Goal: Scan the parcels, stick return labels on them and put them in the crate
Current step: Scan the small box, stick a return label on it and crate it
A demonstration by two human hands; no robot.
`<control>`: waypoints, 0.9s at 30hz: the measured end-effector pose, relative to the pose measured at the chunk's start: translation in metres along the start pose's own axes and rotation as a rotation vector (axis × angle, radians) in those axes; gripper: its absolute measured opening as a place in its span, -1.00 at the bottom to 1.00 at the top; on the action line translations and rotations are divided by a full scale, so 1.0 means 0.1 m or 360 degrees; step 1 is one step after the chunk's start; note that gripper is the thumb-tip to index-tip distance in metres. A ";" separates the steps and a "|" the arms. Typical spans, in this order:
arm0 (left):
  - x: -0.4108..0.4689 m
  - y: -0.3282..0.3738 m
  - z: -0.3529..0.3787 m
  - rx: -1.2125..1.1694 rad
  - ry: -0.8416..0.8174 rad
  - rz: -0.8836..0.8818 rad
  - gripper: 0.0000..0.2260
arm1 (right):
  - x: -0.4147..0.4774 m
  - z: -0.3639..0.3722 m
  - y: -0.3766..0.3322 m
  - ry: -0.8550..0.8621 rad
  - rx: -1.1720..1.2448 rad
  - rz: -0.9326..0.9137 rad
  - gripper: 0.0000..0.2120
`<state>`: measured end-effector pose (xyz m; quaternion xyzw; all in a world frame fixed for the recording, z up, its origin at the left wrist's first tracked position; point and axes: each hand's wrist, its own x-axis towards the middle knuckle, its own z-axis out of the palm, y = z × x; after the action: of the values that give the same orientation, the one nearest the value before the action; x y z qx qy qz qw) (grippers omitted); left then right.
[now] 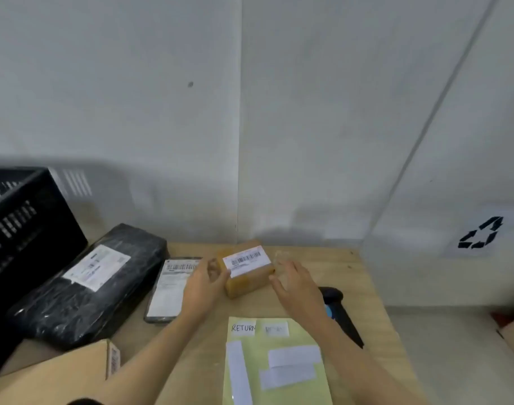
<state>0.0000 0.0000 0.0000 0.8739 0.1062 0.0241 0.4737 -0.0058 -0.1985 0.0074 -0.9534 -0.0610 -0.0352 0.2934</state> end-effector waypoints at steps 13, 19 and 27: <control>0.83 -0.41 0.74 -0.0533 -0.0152 -0.1021 -0.29 | 0.76 0.81 0.35 -0.0010 0.0205 0.0506 -0.49; 0.86 -0.42 0.78 -0.1028 -0.0248 -0.1115 -0.57 | 0.83 0.83 0.41 0.0076 0.0221 0.0486 -0.52; 0.65 -0.34 0.71 -0.1303 -0.0210 -0.0973 -0.27 | 0.52 0.62 0.57 0.0296 0.0278 0.0376 -0.73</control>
<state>0.0676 -0.0268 -0.0708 0.5456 0.3086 -0.1311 0.7681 0.0553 -0.2059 -0.0700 -0.9174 0.0761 -0.0831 0.3817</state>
